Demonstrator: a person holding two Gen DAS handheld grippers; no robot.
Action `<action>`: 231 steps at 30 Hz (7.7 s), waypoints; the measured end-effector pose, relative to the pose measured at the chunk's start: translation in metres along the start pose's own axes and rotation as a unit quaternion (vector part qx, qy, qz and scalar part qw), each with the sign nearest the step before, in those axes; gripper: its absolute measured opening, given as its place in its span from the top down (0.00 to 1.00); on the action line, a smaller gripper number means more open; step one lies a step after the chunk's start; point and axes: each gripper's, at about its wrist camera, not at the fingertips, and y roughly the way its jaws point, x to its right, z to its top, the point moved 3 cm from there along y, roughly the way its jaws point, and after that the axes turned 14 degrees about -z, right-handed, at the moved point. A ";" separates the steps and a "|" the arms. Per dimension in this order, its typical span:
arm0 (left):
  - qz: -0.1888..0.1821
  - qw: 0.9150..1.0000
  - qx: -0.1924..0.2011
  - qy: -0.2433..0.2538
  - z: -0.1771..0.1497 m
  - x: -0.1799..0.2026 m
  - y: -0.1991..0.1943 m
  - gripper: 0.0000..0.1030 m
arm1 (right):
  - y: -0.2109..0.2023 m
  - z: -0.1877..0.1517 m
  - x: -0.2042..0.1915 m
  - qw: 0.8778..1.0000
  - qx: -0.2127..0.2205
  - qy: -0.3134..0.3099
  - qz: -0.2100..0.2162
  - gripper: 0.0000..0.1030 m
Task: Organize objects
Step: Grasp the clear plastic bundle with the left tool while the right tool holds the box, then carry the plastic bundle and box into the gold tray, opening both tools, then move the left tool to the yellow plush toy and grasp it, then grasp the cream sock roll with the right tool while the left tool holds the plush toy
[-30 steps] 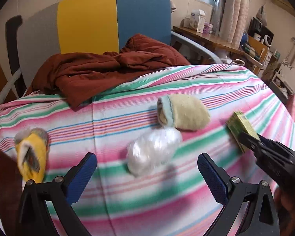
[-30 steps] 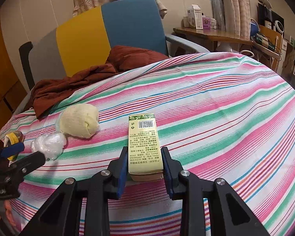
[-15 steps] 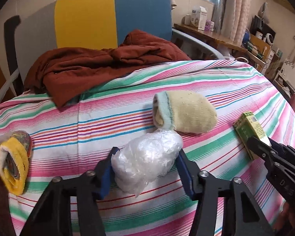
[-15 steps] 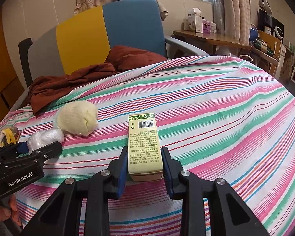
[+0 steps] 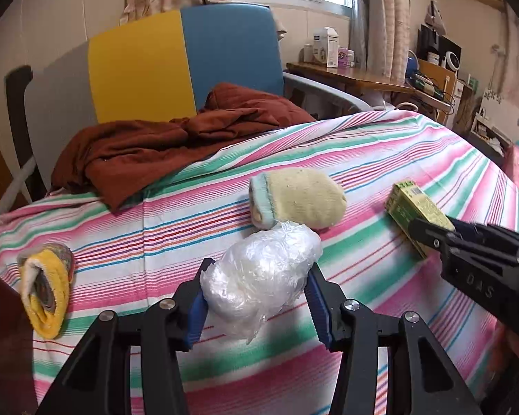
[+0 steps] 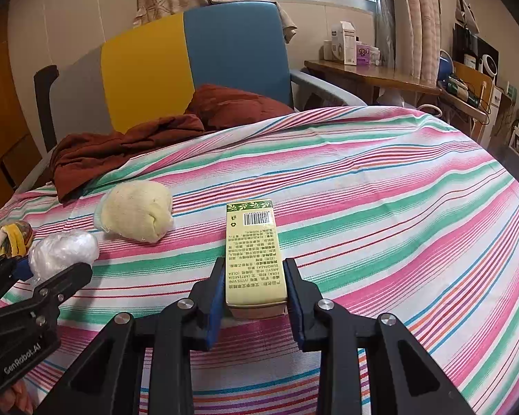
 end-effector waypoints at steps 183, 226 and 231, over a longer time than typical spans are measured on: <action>0.197 0.972 -0.043 -0.122 0.003 -0.144 -0.019 0.06 | -0.075 -0.023 -0.040 0.992 -0.035 0.049 0.110 0.56; 0.235 0.966 0.015 -0.105 0.001 -0.156 -0.027 0.48 | -0.014 0.024 -0.098 0.998 0.017 -0.044 0.051 0.42; 0.247 0.966 -0.015 -0.071 0.005 -0.145 -0.014 0.32 | -0.035 -0.004 -0.076 0.999 0.020 -0.020 0.035 0.42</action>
